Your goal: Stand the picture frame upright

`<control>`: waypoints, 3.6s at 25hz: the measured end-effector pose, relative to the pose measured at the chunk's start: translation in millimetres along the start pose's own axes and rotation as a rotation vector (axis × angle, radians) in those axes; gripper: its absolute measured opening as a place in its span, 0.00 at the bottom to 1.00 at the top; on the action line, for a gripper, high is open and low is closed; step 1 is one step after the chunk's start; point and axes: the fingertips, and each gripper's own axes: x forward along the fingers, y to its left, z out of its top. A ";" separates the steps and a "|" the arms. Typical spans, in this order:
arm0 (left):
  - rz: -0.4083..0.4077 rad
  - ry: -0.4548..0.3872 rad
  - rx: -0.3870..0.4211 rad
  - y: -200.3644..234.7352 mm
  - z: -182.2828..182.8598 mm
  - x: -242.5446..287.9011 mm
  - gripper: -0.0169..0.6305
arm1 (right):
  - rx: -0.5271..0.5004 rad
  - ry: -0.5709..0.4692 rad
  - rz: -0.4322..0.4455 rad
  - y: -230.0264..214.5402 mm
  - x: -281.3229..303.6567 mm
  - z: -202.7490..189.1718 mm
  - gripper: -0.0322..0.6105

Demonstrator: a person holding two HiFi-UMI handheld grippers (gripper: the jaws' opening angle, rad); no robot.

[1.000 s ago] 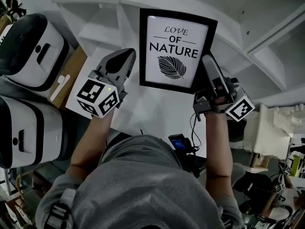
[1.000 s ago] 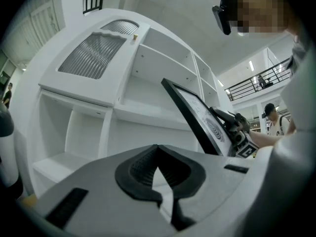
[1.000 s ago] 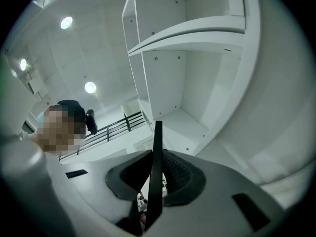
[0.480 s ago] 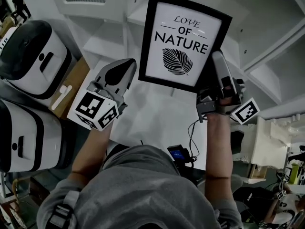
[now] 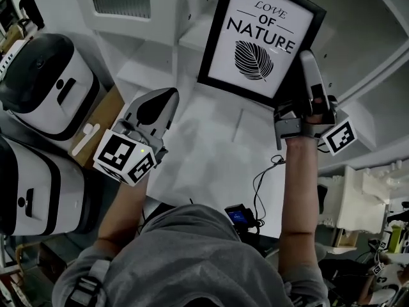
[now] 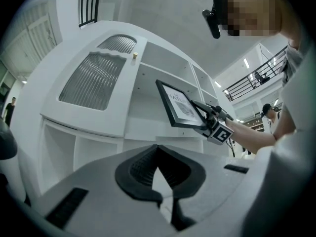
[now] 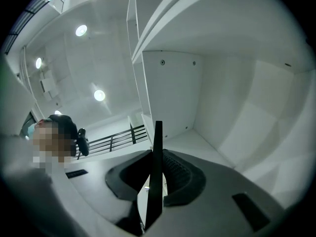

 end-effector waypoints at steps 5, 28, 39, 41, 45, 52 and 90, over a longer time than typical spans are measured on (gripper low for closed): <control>0.027 -0.024 0.017 -7.3 -4.0 -29.6 0.04 | -0.026 0.004 -0.005 3.3 -0.4 -0.7 0.18; 0.013 -0.047 -0.039 4.6 -26.7 -31.9 0.04 | -0.172 0.048 -0.146 -103.9 83.9 14.8 0.18; 0.006 -0.041 -0.065 9.0 -36.0 -17.9 0.04 | -0.185 0.050 -0.229 -150.6 94.8 20.7 0.18; 0.002 -0.039 -0.071 8.9 -39.5 -14.1 0.04 | -0.198 0.056 -0.230 -154.0 93.9 19.7 0.18; -0.018 -0.039 -0.079 4.4 -42.7 -8.8 0.04 | -0.255 0.083 -0.275 -163.7 92.9 17.2 0.18; -0.015 -0.035 -0.094 8.6 -45.0 -10.4 0.04 | -0.405 0.200 -0.389 -180.4 91.0 14.9 0.19; -0.019 -0.040 -0.128 7.2 -51.2 -14.2 0.04 | -0.684 0.395 -0.540 -199.8 91.8 1.7 0.21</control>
